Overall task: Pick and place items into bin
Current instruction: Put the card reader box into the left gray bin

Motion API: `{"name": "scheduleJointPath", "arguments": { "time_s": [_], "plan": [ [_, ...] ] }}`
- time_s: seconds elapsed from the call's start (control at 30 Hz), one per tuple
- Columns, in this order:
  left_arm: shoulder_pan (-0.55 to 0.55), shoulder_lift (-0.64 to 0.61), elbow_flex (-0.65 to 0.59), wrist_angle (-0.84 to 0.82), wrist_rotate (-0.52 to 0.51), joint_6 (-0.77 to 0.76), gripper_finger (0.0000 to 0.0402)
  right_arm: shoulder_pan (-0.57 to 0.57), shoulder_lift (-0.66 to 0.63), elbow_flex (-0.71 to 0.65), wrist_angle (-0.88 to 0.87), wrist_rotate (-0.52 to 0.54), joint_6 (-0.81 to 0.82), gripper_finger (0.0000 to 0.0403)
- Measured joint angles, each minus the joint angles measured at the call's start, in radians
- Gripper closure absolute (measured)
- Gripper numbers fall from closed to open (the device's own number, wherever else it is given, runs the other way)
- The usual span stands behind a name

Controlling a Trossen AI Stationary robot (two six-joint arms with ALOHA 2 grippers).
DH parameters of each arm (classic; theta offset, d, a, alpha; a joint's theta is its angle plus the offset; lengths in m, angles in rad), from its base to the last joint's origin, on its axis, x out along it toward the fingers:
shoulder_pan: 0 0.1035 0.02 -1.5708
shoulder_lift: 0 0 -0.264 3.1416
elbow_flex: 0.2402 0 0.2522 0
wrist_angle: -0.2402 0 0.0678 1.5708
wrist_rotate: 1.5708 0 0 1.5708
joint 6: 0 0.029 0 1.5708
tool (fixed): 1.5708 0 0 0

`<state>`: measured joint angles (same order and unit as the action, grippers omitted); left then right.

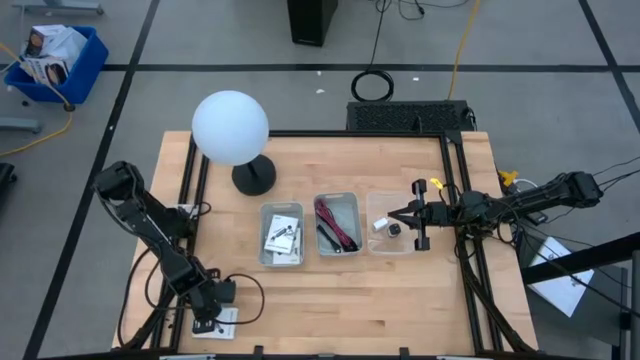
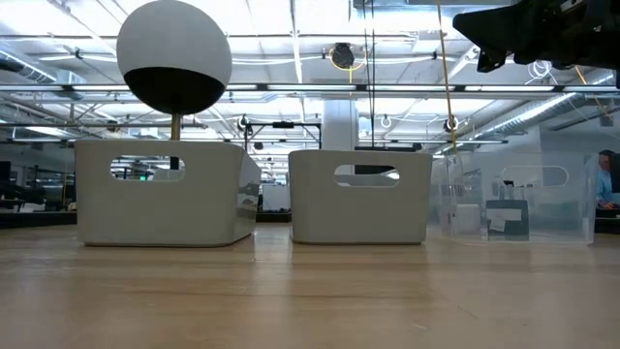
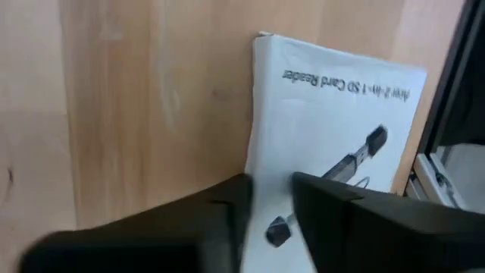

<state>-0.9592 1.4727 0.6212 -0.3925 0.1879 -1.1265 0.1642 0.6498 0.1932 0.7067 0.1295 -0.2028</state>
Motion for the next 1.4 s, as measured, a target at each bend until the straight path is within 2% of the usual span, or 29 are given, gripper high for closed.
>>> {"name": "scheduleJointPath", "arguments": {
  "time_s": [0.1, 0.17, 0.43, 0.67, 0.9, 1.07, 1.27, 1.4],
  "plan": [
    [0.0, 0.001, 0.0, 0.0, -0.001, 0.038, 0.0362, 0.0, 0.0, 0.0, 0.0, 0.0, 0.0, 0.0399],
    [0.0, 0.001, 0.0, -0.003, -0.004, 0.05, 0.0388, 0.0, 0.0, 0.0, 0.0, 0.0, 0.0, 0.0399],
    [0.0, 0.005, 0.025, -0.051, -0.014, 0.106, 0.0396, 0.0, 0.0, 0.0, 0.0, 0.0, 0.0, 0.0399],
    [0.057, 0.01, 0.19, -0.362, -0.073, 0.248, 0.0397, 0.0, 0.0, 0.0, 0.007, 0.0, 0.0, 0.0399],
    [0.17, 0.009, 0.454, -0.722, -0.259, 0.492, 0.0397, 0.0, 0.0, 0.0, 0.019, 0.0, 0.006, 0.0399],
    [0.297, 0.007, 0.649, -0.913, -0.456, 0.72, 0.0397, 0.0, 0.0, 0.0, 0.019, 0.0, 0.007, 0.0399],
    [0.49, 0.005, 0.815, -1.017, -0.694, 1.034, 0.0397, 0.0, 0.0, 0.0, 0.019, 0.0, 0.007, 0.0399],
    [0.595, 0.005, 0.827, -0.993, -0.805, 1.395, 0.0397, 0.0, 0.0, 0.0, 0.019, 0.0, 0.007, 0.0399]
  ]
}}
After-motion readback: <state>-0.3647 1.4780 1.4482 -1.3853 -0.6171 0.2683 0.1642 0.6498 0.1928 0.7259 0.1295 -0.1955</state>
